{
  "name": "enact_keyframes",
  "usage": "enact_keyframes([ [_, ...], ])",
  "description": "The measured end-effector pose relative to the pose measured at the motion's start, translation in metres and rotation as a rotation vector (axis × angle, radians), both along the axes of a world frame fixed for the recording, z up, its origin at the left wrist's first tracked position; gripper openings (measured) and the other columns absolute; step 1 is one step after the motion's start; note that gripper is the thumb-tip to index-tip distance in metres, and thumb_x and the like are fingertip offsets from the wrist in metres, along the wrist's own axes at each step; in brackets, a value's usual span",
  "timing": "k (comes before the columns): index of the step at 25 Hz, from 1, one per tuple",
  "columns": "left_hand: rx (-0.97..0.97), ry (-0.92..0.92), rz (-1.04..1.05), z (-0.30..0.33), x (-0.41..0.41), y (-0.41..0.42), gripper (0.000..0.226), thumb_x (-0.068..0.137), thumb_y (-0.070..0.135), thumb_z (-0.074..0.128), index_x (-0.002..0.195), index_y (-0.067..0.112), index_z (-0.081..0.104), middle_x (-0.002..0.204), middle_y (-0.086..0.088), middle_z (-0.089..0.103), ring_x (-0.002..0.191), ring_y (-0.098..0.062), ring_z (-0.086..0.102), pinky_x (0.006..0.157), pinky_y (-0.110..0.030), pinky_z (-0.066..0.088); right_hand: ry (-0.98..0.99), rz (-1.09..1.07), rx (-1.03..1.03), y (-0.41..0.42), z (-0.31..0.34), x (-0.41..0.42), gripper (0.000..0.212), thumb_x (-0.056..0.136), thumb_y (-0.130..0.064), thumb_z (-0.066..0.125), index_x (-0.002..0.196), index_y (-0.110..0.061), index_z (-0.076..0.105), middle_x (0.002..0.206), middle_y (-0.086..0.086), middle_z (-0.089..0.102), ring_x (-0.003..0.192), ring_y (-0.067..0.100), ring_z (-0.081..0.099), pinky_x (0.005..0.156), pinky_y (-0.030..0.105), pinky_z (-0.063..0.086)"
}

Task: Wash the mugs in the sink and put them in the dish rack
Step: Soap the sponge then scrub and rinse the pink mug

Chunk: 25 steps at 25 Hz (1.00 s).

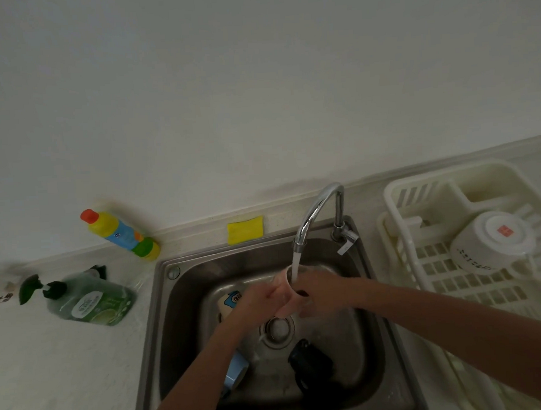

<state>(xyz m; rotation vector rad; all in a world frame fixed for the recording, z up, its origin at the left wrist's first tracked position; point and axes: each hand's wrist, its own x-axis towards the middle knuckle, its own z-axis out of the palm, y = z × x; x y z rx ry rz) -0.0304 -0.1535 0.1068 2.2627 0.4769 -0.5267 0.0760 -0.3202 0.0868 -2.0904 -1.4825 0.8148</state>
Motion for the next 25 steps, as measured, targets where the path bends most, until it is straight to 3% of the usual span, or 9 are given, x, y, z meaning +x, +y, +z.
enact_keyframes([
  [3,0.089,0.002,-0.047,0.006,0.001,-0.004,0.019,0.099,0.032,0.052,0.082,0.027,0.060,0.068,0.011,0.060,0.063,-0.005,0.057,0.061,-0.017,0.046,-0.017,-0.048,-0.024,-0.006,-0.008,0.005,0.041,0.080,-0.052,0.065,0.114,-0.030,0.061,0.114,-0.008,0.064,0.101,0.010,0.062,0.088,0.029,0.051],
  [6,0.149,0.002,-0.101,0.007,-0.001,-0.005,0.029,0.098,0.029,0.054,0.069,0.029,0.054,0.061,0.013,0.053,0.055,0.002,0.051,0.056,-0.009,0.040,-0.101,0.080,-0.181,-0.010,-0.018,-0.002,0.037,0.082,-0.050,0.067,0.112,-0.028,0.062,0.107,-0.009,0.064,0.098,0.013,0.062,0.089,0.034,0.050],
  [9,0.151,-0.007,-0.080,0.006,-0.002,-0.007,0.033,0.097,0.031,0.057,0.066,0.037,0.051,0.059,0.017,0.052,0.053,0.005,0.049,0.053,-0.004,0.039,-0.182,-0.036,-0.097,-0.004,-0.018,0.001,0.056,0.083,-0.066,0.047,0.126,-0.031,0.055,0.127,-0.008,0.060,0.119,0.013,0.055,0.109,0.042,0.035],
  [12,0.106,-0.021,-0.083,0.006,-0.004,-0.004,0.024,0.098,0.028,0.056,0.077,0.037,0.059,0.067,0.014,0.061,0.062,0.002,0.059,0.059,-0.008,0.045,-0.119,0.056,-0.261,-0.010,-0.022,-0.007,0.047,0.083,-0.051,0.066,0.124,-0.030,0.058,0.120,-0.006,0.063,0.111,0.016,0.061,0.098,0.033,0.048],
  [15,0.143,0.006,-0.158,0.004,-0.003,-0.006,0.023,0.101,0.028,0.051,0.092,0.014,0.067,0.078,-0.003,0.070,0.072,-0.013,0.069,0.070,-0.027,0.058,-0.025,-0.076,-0.093,-0.011,-0.023,-0.006,0.053,0.080,-0.055,0.067,0.127,-0.034,0.054,0.122,-0.012,0.061,0.108,0.007,0.061,0.090,0.025,0.050],
  [19,0.098,0.004,-0.098,0.003,-0.004,-0.006,0.028,0.100,0.030,0.052,0.093,0.009,0.068,0.076,-0.003,0.068,0.067,-0.014,0.063,0.064,-0.026,0.050,-0.036,-0.024,-0.160,-0.014,-0.019,-0.004,0.037,0.083,-0.039,0.069,0.116,-0.023,0.064,0.115,-0.002,0.066,0.104,0.018,0.063,0.091,0.042,0.053],
  [21,0.035,0.016,-0.071,-0.003,-0.004,-0.005,0.030,0.098,0.030,0.053,0.091,0.005,0.068,0.075,-0.008,0.069,0.067,-0.020,0.067,0.065,-0.032,0.054,-0.036,-0.014,-0.095,-0.011,-0.013,-0.009,0.038,0.086,-0.041,0.067,0.120,-0.026,0.061,0.118,-0.004,0.065,0.106,0.016,0.063,0.096,0.044,0.052],
  [23,0.014,0.030,-0.043,-0.004,-0.003,-0.003,0.031,0.099,0.031,0.053,0.089,0.005,0.068,0.077,-0.011,0.071,0.070,-0.025,0.068,0.069,-0.038,0.057,-0.097,-0.073,-0.029,-0.008,-0.013,-0.005,0.050,0.085,-0.052,0.061,0.130,-0.033,0.052,0.131,-0.010,0.058,0.121,0.012,0.055,0.110,0.056,0.036],
  [25,-0.020,0.014,0.027,-0.002,-0.003,0.002,0.037,0.093,0.039,0.054,0.084,0.006,0.069,0.074,-0.011,0.070,0.065,-0.018,0.064,0.069,-0.040,0.056,-0.221,0.005,-0.180,-0.007,-0.014,-0.003,0.054,0.086,-0.046,0.064,0.135,-0.030,0.050,0.137,-0.008,0.055,0.129,0.015,0.049,0.114,0.056,0.028],
])
